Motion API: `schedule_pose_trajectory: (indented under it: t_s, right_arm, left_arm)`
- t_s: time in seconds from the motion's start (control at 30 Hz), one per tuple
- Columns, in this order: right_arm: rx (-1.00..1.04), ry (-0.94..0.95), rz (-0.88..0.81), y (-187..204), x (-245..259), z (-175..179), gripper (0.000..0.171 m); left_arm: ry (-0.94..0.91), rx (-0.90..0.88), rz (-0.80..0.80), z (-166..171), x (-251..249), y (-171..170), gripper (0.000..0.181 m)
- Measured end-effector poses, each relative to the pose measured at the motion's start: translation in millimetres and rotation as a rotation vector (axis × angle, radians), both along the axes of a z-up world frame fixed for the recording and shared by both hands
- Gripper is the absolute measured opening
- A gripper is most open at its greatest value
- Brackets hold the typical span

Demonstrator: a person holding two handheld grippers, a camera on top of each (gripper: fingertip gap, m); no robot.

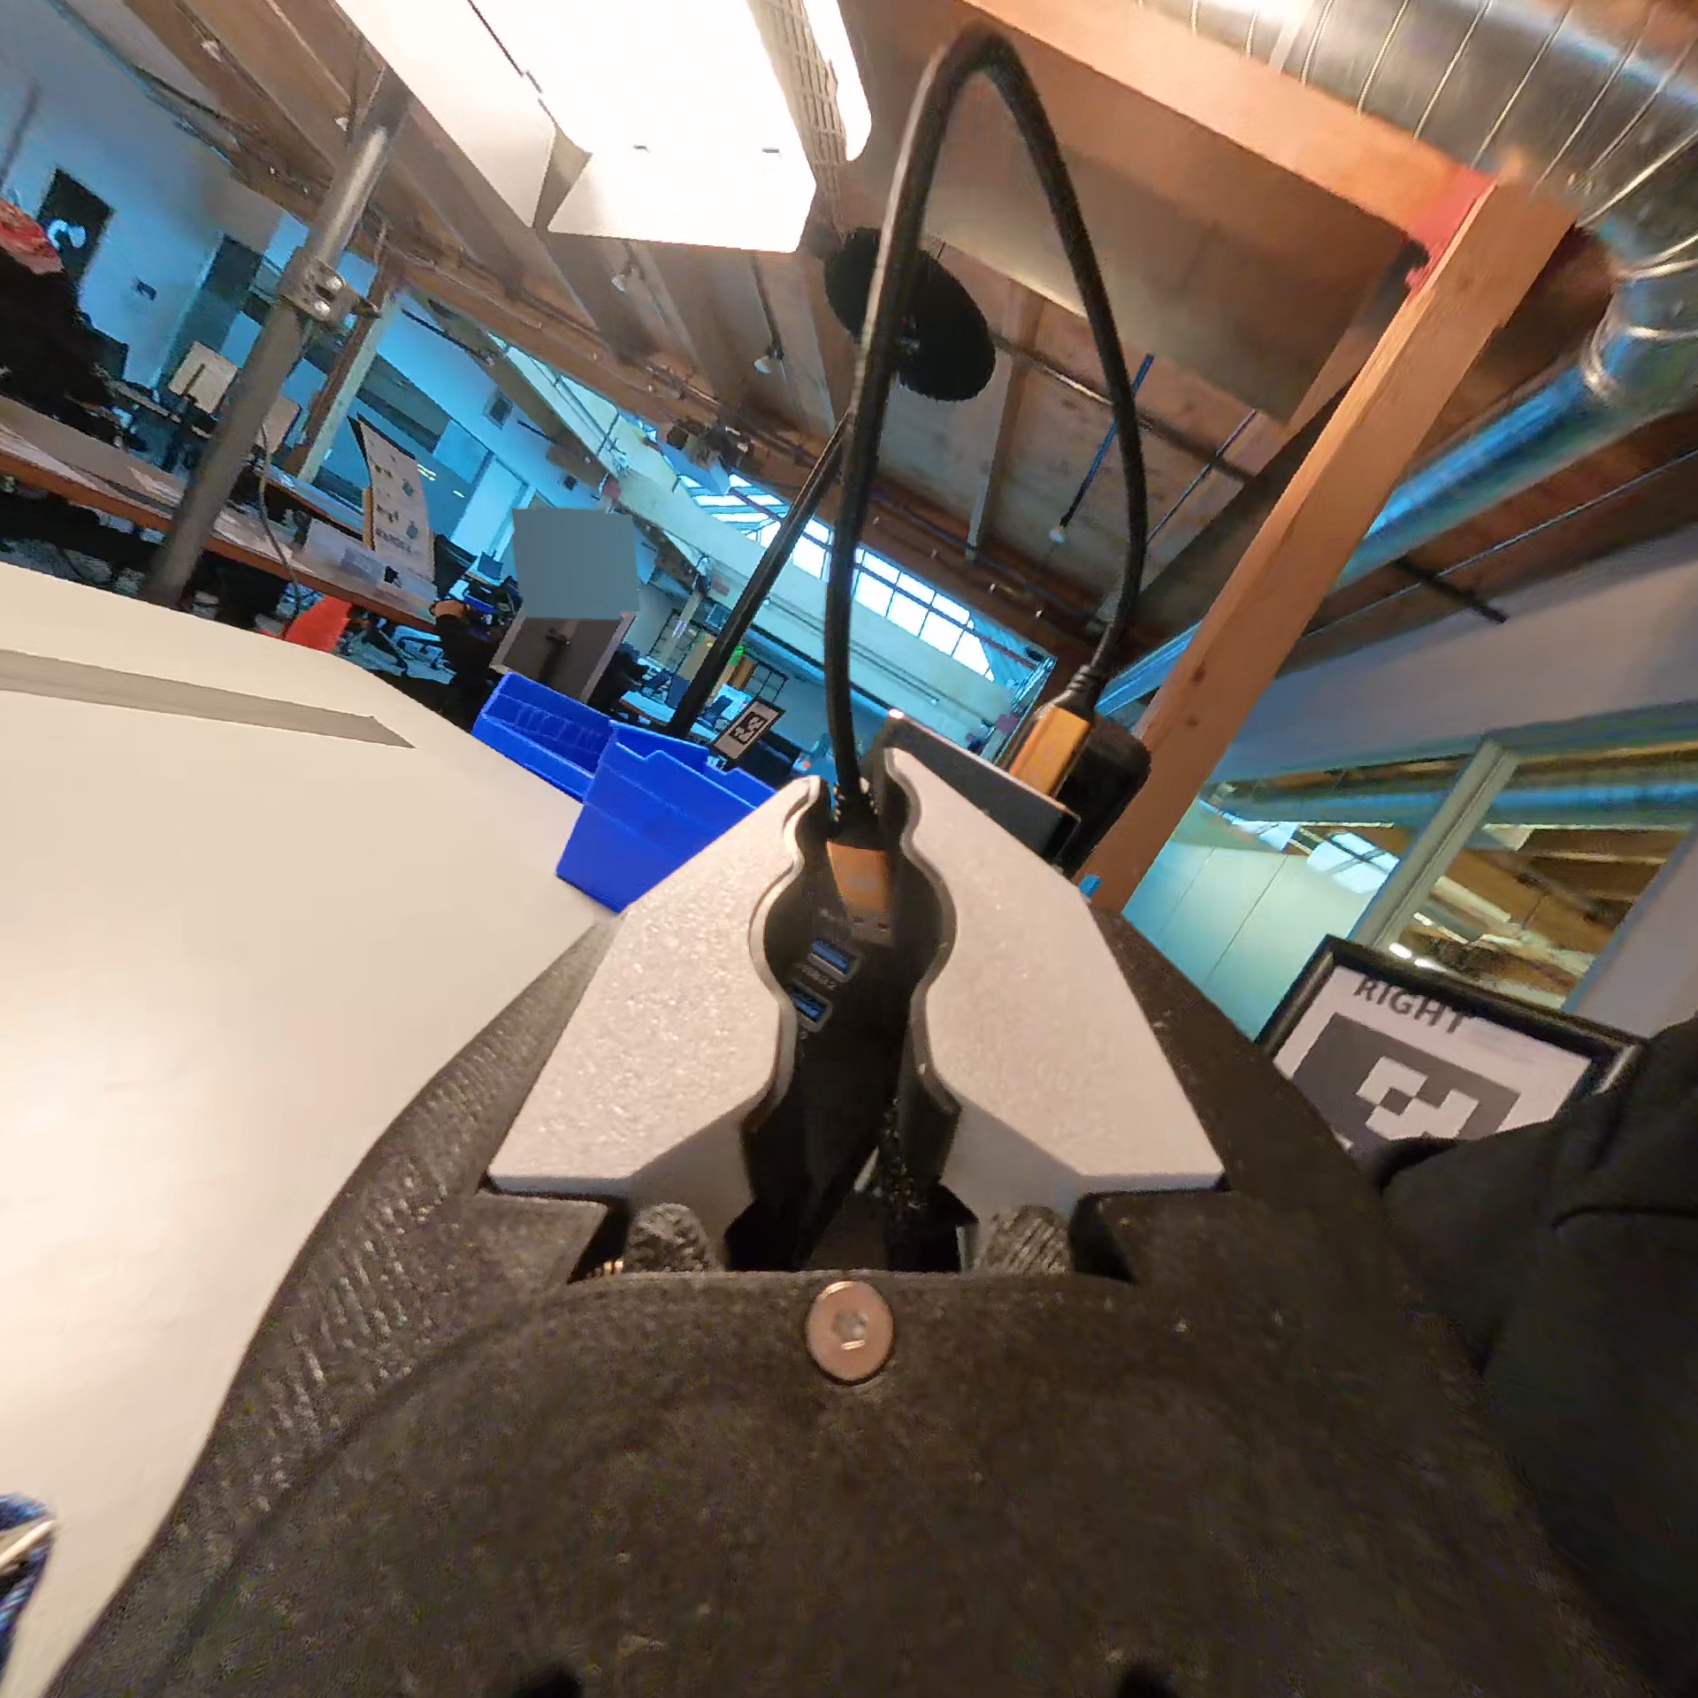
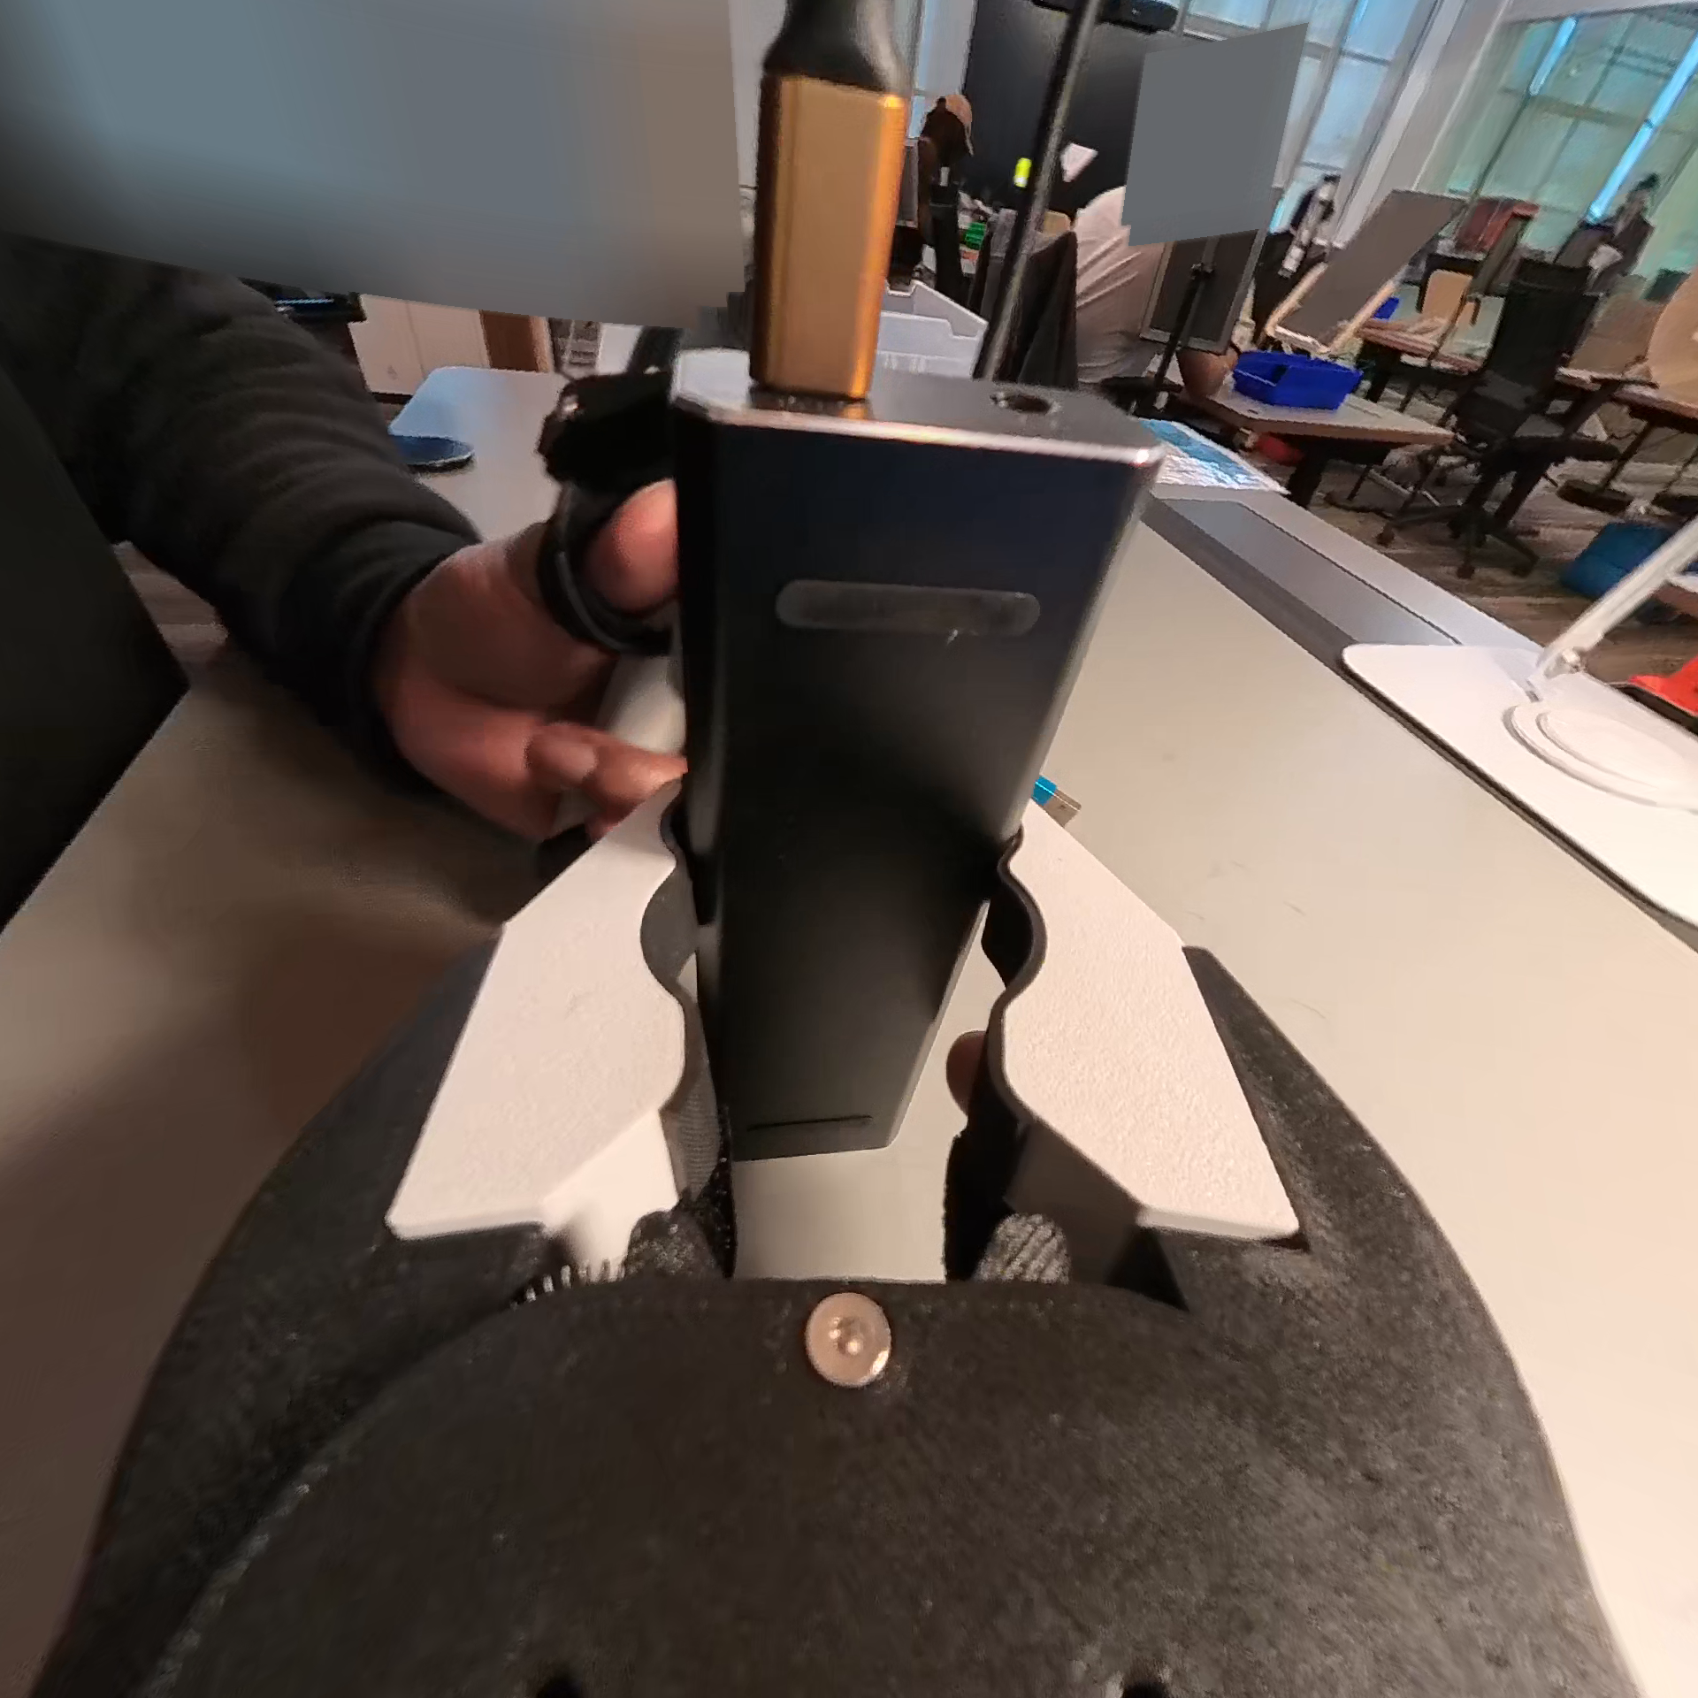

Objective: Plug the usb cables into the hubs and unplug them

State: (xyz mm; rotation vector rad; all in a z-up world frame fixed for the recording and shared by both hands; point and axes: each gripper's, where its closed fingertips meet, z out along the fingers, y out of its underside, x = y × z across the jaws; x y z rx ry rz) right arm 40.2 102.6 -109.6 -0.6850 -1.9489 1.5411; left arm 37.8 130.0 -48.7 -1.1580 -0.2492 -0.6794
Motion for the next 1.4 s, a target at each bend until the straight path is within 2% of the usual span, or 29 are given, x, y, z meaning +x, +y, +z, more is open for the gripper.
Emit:
schedule_pose_trajectory:
  t_s: [0.17,0.5,0.73,1.07,1.4]
  right_arm:
    - [-0.007,-0.013,-0.006,2.0,0.0,-0.7,0.061]
    - [0.058,0.037,-0.001,1.8,5.3,-1.1,0.064]
    - [0.038,0.125,-0.039,1.8,7.5,20.6,0.070]
    - [0.102,0.286,-0.279,21.8,22.4,37.3,0.075]
    - [0.149,0.278,-0.469,38.6,28.5,37.9,0.084]
  left_arm:
    - [0.024,-0.056,0.023,-11.7,2.0,5.9,0.013]
    - [0.051,-0.022,-0.012,-3.2,0.6,-4.9,0.012]
    - [-0.002,0.032,-0.053,4.3,4.1,-11.8,0.012]
    - [-0.046,0.012,-0.072,2.7,-5.3,-16.1,0.010]
    - [-0.022,-0.006,-0.089,-1.6,-2.5,-14.7,0.011]
